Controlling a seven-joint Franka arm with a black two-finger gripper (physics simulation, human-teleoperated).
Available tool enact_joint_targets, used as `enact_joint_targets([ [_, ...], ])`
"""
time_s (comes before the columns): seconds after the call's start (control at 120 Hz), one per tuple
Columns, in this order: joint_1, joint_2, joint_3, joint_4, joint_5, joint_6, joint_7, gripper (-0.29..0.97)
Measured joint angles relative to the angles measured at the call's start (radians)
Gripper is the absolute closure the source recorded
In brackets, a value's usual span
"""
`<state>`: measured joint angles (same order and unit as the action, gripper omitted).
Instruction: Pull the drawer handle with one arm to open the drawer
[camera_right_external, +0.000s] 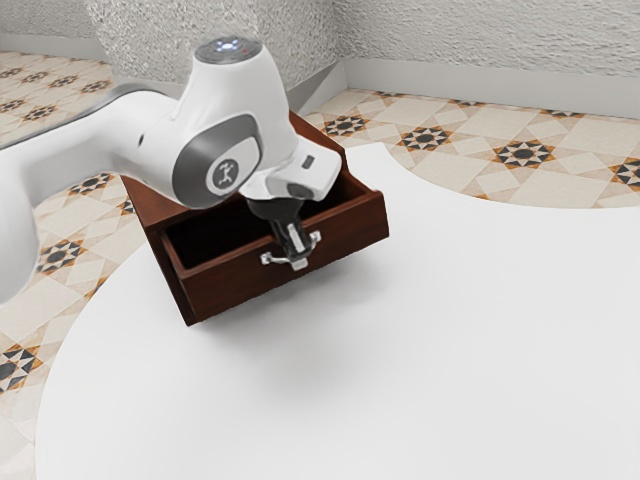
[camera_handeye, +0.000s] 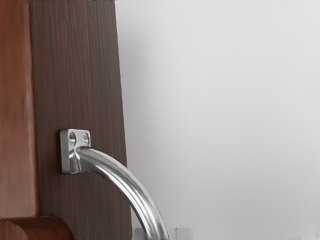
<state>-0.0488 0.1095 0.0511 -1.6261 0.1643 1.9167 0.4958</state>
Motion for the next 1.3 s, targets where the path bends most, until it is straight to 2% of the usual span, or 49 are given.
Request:
enact_joint_targets([
  [0.583,0.028,-0.031,-0.07,-0.036,0.0,-0.007,-0.061,0.79],
  [1.15,0.032,-0.042,-0.09,-0.051,0.003,-0.007,-0.116,0.79],
  [1.3,0.029,-0.052,-0.095,-0.056,-0.003,-0.011,-0.12,0.72],
])
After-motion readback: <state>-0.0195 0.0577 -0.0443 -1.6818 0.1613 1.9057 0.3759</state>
